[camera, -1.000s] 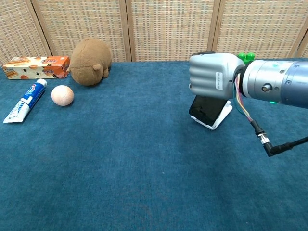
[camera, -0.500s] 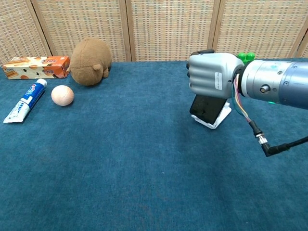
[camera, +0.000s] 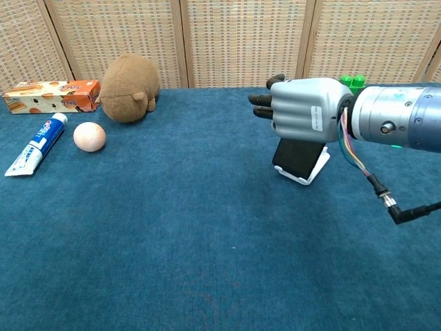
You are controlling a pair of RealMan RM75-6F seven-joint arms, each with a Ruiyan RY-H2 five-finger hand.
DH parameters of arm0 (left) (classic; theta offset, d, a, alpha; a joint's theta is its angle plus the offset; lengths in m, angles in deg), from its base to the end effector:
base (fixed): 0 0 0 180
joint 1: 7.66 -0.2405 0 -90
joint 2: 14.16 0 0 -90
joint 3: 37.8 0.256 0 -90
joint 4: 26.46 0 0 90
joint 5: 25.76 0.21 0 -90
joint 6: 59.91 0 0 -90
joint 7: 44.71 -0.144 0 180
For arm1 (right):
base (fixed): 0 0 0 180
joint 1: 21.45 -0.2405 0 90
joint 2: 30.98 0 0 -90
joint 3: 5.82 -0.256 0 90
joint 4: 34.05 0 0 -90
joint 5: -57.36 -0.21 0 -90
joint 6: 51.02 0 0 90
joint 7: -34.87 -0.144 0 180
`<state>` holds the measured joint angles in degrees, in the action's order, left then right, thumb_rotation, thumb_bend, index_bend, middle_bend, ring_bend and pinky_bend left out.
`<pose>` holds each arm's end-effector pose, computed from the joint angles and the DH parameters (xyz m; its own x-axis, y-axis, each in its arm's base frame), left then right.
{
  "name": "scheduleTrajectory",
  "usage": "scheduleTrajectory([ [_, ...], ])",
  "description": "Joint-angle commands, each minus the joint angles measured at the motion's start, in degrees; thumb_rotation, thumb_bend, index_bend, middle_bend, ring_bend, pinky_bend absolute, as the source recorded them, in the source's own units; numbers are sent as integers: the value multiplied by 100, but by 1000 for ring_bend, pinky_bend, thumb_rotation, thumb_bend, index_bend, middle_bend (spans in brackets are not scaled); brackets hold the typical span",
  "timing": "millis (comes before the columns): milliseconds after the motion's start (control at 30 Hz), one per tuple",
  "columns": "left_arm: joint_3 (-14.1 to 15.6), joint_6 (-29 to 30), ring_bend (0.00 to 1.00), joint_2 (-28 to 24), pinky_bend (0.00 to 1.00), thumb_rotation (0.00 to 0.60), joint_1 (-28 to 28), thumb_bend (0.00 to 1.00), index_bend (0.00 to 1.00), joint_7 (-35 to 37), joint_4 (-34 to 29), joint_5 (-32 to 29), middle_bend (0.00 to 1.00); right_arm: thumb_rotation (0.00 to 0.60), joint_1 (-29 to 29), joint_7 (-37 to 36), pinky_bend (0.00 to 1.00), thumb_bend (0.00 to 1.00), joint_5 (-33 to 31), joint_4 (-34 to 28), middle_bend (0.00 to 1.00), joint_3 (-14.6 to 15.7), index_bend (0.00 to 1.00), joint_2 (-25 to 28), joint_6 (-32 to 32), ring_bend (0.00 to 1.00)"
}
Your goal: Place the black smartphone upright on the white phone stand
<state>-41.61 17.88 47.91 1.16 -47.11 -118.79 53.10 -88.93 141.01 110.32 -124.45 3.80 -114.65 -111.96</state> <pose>-0.3223 0.2057 0.1639 0.4458 0.0827 0.8913 0.8915 0.0479 -0.4504 -0.0897 -0.3527 -0.0147 0.7025 0.5857 -0.4042 0.6276 -0.2422 0.7399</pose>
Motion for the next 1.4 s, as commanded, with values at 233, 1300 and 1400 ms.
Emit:
scheduleTrajectory([
  [233, 3, -8, 0, -14, 0, 600, 2, 0, 0, 30, 4, 4, 0, 600, 48, -65, 119, 363, -28, 59, 6, 24, 288, -46, -43, 0],
  [1300, 20, -25, 0, -36, 0, 600, 9, 0, 0, 81, 2, 21, 0, 600, 863, -1558, 10, 363, 899, -1017, 0, -24, 0, 1002, -1160, 0],
  [1400, 50, 126, 0, -90, 0, 600, -56, 0, 0, 205, -27, 162, 0, 600, 1765, -3026, 10, 355, 1498, -1778, 0, 180, 0, 1727, -2214, 0],
])
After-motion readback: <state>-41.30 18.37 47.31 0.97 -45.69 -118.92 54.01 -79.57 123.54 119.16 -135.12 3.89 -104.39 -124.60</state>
